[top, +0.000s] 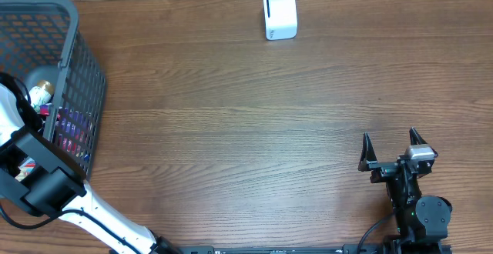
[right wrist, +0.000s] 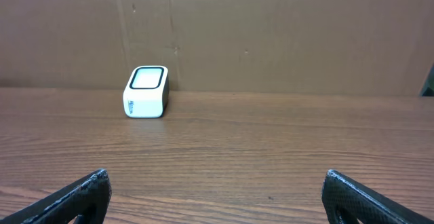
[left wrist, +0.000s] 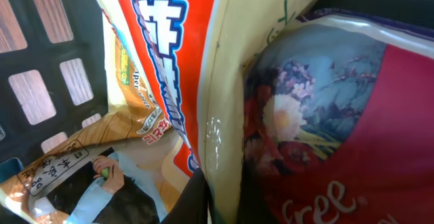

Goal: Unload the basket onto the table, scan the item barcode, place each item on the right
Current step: 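Grasp the yellow snack bag and pink Carefree box with left gripper, then lift the packages out and set them on the table centre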

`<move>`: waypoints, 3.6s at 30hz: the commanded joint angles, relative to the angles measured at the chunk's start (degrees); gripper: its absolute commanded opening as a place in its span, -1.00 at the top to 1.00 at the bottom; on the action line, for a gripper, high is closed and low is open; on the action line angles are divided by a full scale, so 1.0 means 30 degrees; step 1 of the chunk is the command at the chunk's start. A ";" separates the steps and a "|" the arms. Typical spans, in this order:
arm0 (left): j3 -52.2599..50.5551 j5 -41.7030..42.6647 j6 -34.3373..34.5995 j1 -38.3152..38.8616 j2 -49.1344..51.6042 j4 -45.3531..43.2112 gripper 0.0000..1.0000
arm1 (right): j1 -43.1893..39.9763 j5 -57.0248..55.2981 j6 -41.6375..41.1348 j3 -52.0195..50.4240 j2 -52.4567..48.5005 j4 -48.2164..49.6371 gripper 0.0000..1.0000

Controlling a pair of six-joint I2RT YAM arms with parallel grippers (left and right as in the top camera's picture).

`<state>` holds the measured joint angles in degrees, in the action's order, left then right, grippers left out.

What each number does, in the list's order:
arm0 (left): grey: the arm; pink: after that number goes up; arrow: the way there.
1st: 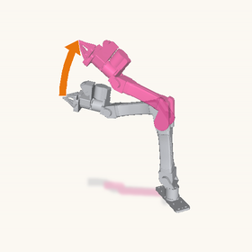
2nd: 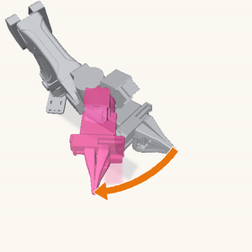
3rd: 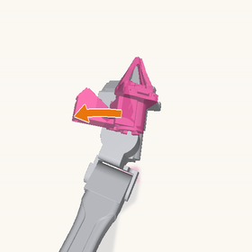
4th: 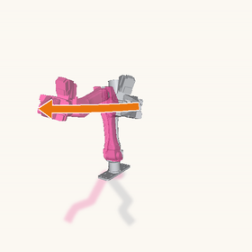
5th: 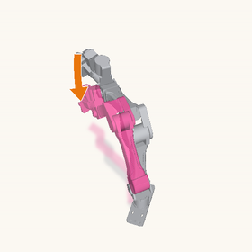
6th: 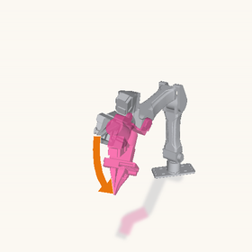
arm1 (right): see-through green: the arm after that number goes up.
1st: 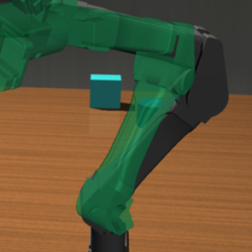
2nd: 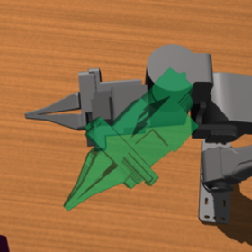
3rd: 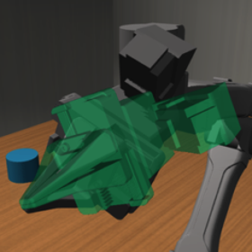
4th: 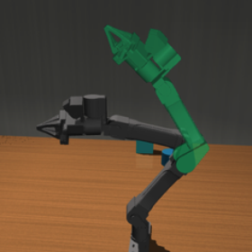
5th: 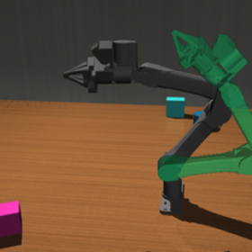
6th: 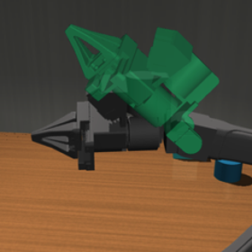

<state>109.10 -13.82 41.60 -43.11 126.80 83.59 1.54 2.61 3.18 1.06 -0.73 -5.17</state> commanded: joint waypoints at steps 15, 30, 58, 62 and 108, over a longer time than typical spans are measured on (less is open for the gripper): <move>0.9653 0.4976 -0.4262 0.0568 0.0007 0.3774 0.91 | 0.0036 -0.0007 -0.0117 -0.0197 0.0189 0.0146 -1.00; 0.7512 0.1967 -0.1537 0.0831 -0.1115 0.4248 -1.00 | 0.0036 -0.0007 -0.0117 -0.0197 0.0189 0.0146 -1.00; -0.4029 0.1967 0.0335 -0.0306 -0.1115 -0.3665 -0.03 | 0.0036 -0.0007 -0.0117 -0.0197 0.0189 0.0146 -1.00; -0.4204 0.1967 -0.0182 -0.0306 -0.1115 -0.3978 0.86 | 0.0036 -0.0007 -0.0117 -0.0197 0.0189 0.0146 -1.00; 0.3439 0.0000 -0.3738 0.3621 -0.8291 -0.3439 0.92 | 0.0036 -0.0007 -0.0117 -0.0197 0.0189 0.0146 -1.00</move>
<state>117.38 -10.09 31.31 -32.69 103.61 73.82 1.54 2.61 3.18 1.06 -0.73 -5.15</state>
